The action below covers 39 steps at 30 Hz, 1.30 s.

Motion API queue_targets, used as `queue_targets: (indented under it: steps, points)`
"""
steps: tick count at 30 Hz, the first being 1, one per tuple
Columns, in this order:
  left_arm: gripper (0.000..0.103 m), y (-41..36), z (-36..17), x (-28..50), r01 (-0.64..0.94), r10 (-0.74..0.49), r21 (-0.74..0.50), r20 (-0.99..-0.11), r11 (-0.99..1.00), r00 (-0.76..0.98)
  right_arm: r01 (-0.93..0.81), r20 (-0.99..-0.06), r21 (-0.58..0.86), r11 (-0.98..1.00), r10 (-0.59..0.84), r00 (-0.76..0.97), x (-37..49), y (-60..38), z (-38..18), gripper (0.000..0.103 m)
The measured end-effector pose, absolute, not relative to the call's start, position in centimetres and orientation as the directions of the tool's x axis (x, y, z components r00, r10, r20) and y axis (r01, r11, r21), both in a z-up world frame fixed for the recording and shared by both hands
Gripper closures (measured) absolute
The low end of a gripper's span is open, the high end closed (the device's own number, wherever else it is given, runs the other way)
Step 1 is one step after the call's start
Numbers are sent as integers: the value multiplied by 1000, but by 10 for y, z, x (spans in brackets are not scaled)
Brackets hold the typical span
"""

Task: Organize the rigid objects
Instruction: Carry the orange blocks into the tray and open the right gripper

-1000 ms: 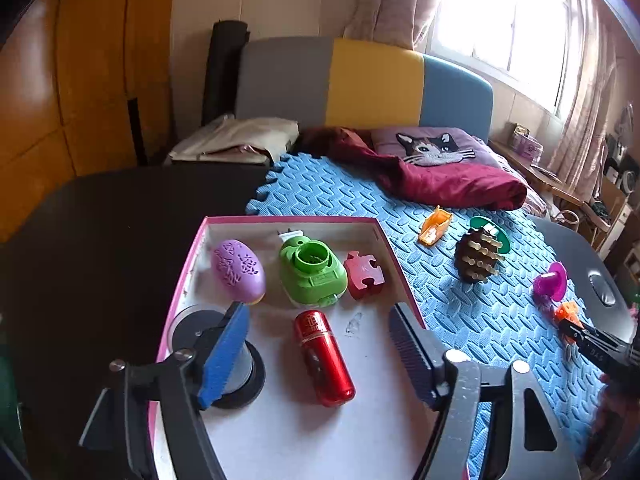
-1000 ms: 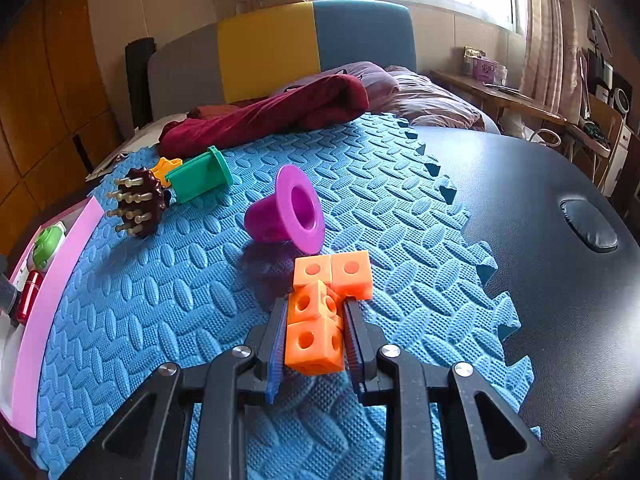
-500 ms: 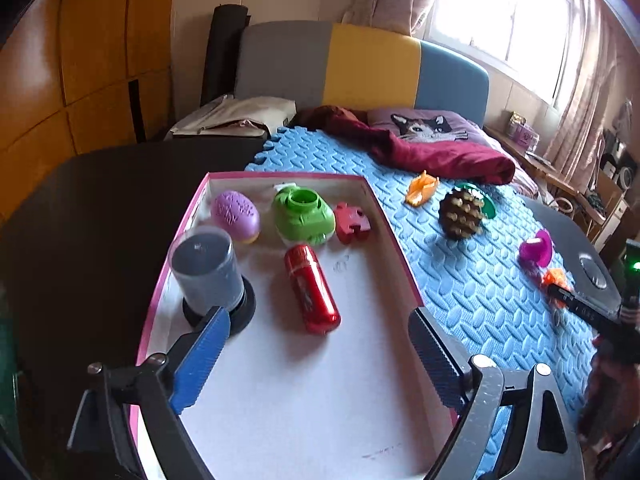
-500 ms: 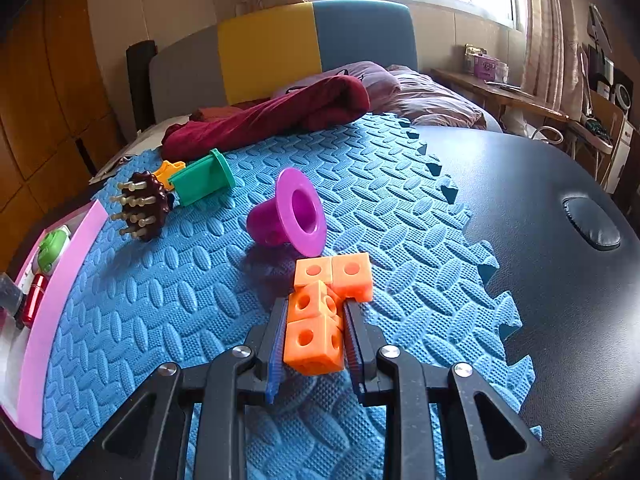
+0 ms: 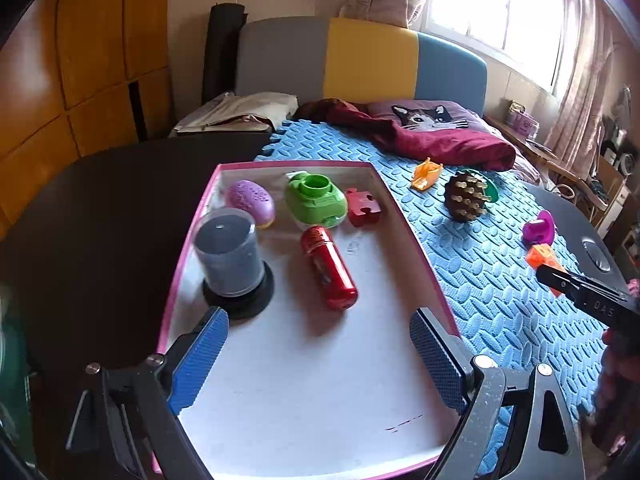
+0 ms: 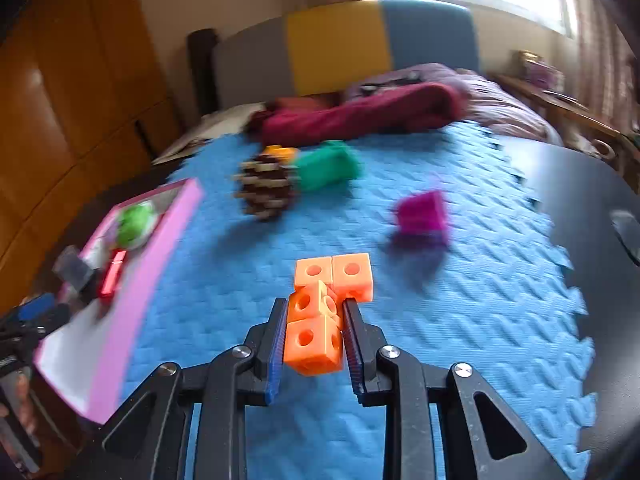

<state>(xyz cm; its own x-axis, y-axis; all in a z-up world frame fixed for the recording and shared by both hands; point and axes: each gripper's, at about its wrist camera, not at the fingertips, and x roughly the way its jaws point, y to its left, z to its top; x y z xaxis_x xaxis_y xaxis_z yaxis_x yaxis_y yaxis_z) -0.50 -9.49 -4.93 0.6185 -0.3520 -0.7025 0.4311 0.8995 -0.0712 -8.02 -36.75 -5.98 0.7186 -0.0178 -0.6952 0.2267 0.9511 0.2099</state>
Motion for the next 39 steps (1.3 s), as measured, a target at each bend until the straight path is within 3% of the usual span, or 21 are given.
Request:
queue_targets:
  steps: [14, 27, 39]
  points:
    - [10, -66, -52, -6, 395, -325, -67, -703, 916, 633, -32, -705, 175, 984, 149, 693, -7, -246, -37, 77]
    - [10, -37, -54, 1, 338, -320, -118, -700, 934, 639, -40, -768, 82, 996, 89, 634, 41, -220, -59, 77]
    - [10, -38, -53, -2, 334, -327, -131, -694, 933, 641, -39, -759, 108, 993, 108, 642, 34, -223, -58, 74]
